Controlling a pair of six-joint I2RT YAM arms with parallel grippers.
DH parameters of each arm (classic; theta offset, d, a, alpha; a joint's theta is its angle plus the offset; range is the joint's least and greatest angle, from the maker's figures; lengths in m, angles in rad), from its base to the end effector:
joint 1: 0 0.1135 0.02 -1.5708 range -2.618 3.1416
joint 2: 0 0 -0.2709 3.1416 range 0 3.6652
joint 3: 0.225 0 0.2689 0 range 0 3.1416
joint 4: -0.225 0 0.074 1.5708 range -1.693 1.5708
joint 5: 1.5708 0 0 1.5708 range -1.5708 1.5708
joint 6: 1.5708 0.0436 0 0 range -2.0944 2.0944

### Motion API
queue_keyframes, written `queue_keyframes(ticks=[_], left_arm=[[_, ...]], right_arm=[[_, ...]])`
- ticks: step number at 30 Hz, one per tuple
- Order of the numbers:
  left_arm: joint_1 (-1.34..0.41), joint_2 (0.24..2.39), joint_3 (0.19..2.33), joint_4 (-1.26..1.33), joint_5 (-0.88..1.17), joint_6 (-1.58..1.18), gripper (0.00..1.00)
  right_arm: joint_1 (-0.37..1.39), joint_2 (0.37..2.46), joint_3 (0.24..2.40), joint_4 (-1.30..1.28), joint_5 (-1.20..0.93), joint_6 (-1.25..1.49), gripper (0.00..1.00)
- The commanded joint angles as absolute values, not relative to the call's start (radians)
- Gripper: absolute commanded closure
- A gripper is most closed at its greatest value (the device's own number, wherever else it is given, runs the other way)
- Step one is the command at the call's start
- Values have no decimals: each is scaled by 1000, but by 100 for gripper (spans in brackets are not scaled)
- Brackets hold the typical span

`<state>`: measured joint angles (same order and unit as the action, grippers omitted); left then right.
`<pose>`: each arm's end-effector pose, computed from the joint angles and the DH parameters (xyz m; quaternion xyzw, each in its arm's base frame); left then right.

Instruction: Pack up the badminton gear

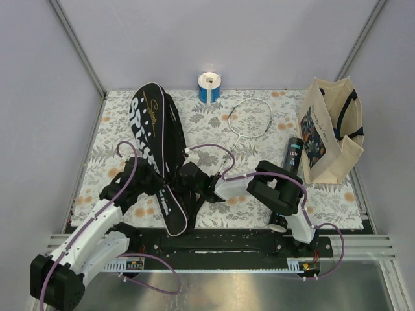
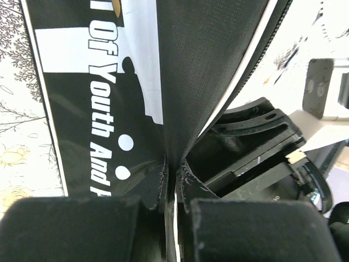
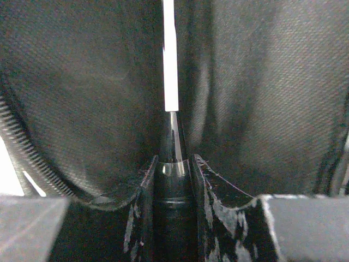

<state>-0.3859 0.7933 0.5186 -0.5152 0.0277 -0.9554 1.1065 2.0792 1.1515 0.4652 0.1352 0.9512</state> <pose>0.1675 -0.0694 0.2097 -0.2547 0.8889 -0.2466 0.2902 0.2121 0.4104 0.1241 -0.0304 0.8486 0.4202 0.3200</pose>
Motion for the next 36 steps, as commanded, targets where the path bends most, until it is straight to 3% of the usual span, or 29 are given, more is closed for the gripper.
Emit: queue_keyframes(ticks=[1,7,13,19,27,36], left_arm=[[-414,723,535,-405,230,-1091,100],[-410,680,509,-382,187,-1126,100],[-380,758,566,-466,114,-1022,100],[-357,802,641,-537,28,-905,100],[-322,862,683,-594,-35,-830,100],[-255,923,724,-650,-9,-727,100]], right_arm=[[1120,2089,1223,512,304,1019,90],[1140,2103,1261,489,333,1008,79],[1138,1955,1200,457,269,918,51],[1118,1731,1097,331,198,897,30],[1104,1511,945,143,244,1072,31],[1083,1470,1005,-363,485,1330,35]])
